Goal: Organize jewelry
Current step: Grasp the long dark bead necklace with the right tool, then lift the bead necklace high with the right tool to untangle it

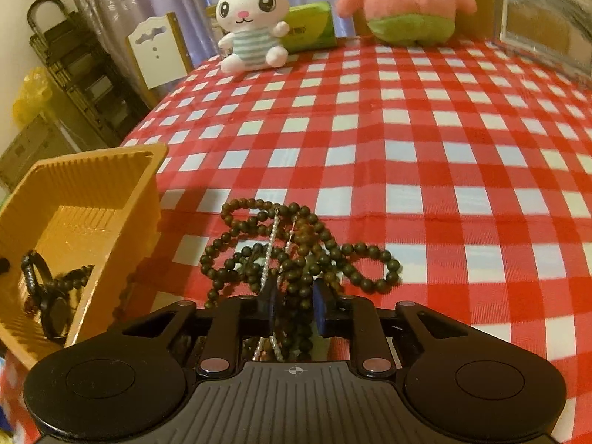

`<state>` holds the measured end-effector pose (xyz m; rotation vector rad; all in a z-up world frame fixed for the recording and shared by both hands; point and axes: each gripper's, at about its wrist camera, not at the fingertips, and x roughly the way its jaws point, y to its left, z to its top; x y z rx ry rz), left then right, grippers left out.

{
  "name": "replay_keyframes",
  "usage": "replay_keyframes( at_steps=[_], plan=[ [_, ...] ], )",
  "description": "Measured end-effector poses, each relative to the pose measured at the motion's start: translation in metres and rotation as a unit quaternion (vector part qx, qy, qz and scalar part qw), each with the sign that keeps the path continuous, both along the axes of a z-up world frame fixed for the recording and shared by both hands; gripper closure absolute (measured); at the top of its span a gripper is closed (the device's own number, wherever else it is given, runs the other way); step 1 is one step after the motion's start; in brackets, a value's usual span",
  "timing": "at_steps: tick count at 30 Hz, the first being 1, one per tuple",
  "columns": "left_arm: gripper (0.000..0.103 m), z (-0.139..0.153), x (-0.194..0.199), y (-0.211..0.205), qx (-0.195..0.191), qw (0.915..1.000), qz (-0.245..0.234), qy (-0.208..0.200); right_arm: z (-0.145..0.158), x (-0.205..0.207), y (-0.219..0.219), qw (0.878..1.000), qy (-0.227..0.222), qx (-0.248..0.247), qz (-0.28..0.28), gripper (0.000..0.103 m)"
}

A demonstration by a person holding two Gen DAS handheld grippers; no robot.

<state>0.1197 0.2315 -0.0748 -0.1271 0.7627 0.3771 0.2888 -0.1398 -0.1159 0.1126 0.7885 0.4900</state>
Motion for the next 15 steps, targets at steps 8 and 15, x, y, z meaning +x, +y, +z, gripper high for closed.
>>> replay_keyframes(
  at_steps=[8, 15],
  plan=[
    [0.093, 0.0, 0.0, 0.0, 0.0, 1.0, 0.0, 0.0, 0.005, -0.006, -0.012, 1.0, 0.004, 0.028, -0.008, 0.097],
    [0.093, -0.001, 0.002, -0.002, 0.0, 1.0, -0.002, 0.0, 0.038, -0.026, -0.046, 0.994, -0.013, 0.095, -0.042, 0.097]
  ],
)
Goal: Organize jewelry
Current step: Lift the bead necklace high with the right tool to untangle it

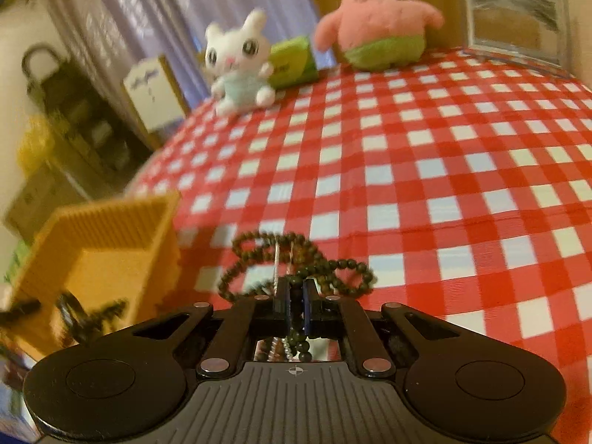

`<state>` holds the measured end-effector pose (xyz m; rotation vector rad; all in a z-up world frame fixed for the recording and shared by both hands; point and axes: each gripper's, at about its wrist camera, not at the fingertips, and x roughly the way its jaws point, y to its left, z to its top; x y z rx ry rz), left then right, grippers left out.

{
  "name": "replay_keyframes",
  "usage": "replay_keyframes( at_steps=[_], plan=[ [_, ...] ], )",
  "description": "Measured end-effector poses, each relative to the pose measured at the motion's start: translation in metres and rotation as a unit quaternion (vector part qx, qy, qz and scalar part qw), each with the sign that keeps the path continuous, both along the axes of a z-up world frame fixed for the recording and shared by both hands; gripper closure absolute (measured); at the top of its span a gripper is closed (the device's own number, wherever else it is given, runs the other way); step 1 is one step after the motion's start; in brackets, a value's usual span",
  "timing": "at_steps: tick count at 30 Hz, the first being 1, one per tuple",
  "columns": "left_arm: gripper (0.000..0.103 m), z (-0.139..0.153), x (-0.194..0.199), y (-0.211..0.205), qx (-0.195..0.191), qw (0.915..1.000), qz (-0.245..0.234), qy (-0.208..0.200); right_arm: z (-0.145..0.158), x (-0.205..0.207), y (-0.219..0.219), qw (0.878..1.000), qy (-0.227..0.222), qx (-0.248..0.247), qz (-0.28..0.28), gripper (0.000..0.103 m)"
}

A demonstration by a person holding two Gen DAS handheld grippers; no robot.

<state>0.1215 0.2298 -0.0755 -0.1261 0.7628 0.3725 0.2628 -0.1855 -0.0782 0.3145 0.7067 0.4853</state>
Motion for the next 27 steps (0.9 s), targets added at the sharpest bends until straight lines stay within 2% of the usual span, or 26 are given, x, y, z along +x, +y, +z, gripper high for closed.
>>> replay_keyframes(
  at_steps=[12, 27],
  plan=[
    [0.093, 0.002, 0.008, -0.006, 0.003, 0.9999, -0.009, -0.004, 0.093, -0.043, -0.036, 0.99, -0.116, 0.062, -0.04, 0.097],
    [0.093, 0.007, 0.004, -0.006, 0.006, 0.9996, -0.024, -0.013, 0.185, -0.08, -0.061, 0.966, -0.24, 0.074, -0.057, 0.097]
  ],
)
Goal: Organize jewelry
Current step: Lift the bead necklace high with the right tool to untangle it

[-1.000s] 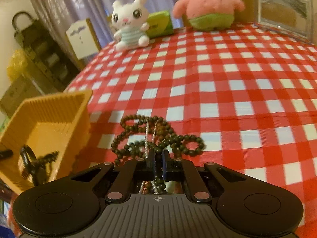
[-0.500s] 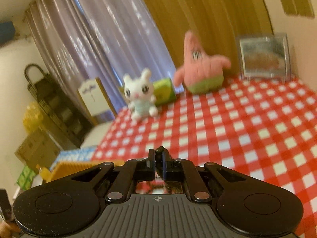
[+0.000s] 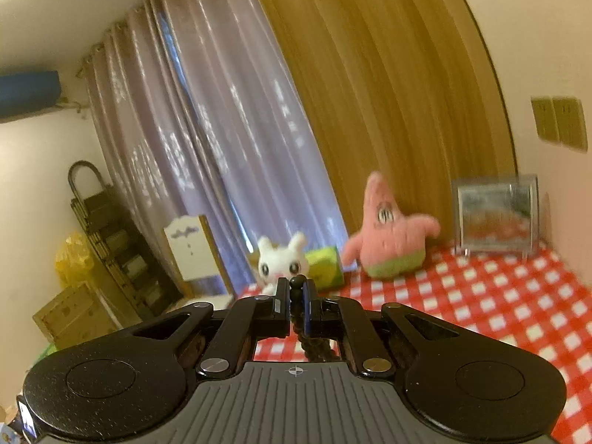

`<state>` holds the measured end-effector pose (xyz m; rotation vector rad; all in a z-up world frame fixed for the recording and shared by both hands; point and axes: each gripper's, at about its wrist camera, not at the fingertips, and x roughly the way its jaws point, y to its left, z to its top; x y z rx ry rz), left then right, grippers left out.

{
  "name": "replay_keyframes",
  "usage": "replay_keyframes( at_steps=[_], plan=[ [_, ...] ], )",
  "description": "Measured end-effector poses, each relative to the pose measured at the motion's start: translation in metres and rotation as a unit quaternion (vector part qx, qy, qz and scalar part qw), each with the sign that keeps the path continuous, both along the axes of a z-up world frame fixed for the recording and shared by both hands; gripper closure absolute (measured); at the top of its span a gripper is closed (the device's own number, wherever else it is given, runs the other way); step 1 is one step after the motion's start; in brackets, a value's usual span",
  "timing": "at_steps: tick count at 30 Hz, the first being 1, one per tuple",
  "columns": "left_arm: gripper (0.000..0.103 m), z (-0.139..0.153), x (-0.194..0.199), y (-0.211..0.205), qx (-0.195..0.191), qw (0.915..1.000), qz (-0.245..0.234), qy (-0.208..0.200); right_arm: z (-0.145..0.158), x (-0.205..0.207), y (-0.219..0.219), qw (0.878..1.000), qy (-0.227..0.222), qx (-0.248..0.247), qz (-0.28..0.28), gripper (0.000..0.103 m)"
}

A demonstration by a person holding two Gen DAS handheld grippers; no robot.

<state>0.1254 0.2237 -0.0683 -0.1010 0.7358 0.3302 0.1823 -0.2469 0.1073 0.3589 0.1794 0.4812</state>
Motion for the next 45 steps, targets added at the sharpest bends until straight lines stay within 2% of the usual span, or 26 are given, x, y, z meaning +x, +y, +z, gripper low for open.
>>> replay_keyframes(
  at_steps=[10, 19, 31, 39, 45],
  plan=[
    [0.093, 0.002, -0.001, 0.0, -0.001, 0.9999, -0.008, -0.006, 0.048, -0.027, -0.011, 0.995, -0.096, 0.01, -0.011, 0.097],
    [0.093, 0.002, 0.0, -0.001, -0.001, 0.9999, -0.01, -0.006, 0.043, -0.034, -0.006, 0.996, -0.086, 0.004, -0.027, 0.097],
    [0.093, 0.001, 0.002, -0.004, -0.003, 0.9999, -0.015, -0.007, 0.086, -0.061, -0.032, 0.981, -0.173, -0.023, -0.08, 0.097],
    [0.093, 0.002, 0.001, -0.004, -0.003, 0.9998, -0.016, -0.008, 0.113, -0.069, -0.026, 0.966, -0.244, -0.045, -0.069, 0.097],
    [0.093, 0.002, 0.002, -0.004, -0.005, 0.9999, -0.014, -0.008, 0.111, -0.065, -0.016, 0.969, -0.238, -0.048, -0.049, 0.097]
  ],
)
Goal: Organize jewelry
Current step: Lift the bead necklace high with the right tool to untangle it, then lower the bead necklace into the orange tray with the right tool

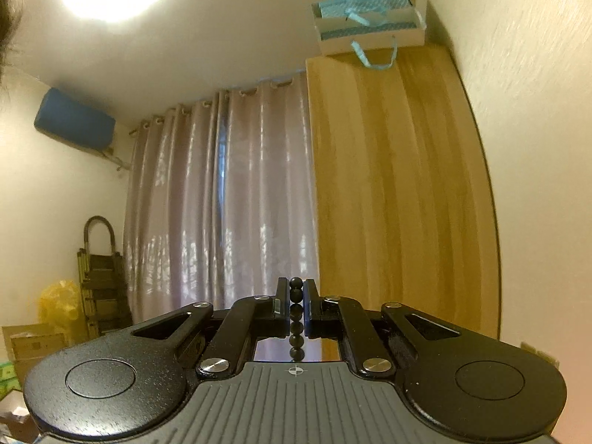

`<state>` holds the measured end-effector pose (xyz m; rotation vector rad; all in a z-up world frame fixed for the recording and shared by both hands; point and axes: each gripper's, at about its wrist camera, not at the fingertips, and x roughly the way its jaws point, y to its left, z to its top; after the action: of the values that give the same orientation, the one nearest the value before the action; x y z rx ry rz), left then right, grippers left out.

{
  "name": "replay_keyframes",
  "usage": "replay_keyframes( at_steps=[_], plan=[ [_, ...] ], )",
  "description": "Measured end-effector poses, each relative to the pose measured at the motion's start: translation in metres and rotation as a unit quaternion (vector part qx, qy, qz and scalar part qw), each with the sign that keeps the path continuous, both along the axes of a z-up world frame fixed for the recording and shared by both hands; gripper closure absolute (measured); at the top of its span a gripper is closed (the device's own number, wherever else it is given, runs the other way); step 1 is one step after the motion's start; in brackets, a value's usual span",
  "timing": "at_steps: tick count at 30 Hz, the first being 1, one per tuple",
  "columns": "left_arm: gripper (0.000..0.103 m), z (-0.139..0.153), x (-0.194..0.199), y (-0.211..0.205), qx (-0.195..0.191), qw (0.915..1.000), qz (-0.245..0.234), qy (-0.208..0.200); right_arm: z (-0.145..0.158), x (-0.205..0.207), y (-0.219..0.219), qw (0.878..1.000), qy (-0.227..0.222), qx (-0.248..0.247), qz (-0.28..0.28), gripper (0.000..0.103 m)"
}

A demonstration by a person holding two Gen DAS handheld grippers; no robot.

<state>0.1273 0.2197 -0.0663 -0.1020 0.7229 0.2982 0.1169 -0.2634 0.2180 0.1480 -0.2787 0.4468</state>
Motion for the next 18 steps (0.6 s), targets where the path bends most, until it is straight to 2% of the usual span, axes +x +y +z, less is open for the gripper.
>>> replay_keyframes(
  at_steps=[4, 8, 18],
  plan=[
    [0.093, 0.0, -0.001, 0.0, 0.002, 1.0, -0.003, 0.0, 0.011, -0.007, 0.0, 1.0, -0.015, 0.004, 0.013, 0.097],
    [0.093, 0.0, -0.001, 0.0, 0.002, 1.0, -0.002, 0.0, 0.014, -0.002, 0.015, 0.999, 0.0, -0.007, 0.039, 0.097],
    [0.093, -0.001, -0.001, -0.001, -0.001, 1.0, -0.003, 0.001, 0.026, 0.024, 0.074, 0.987, 0.026, -0.001, 0.157, 0.097]
  ],
)
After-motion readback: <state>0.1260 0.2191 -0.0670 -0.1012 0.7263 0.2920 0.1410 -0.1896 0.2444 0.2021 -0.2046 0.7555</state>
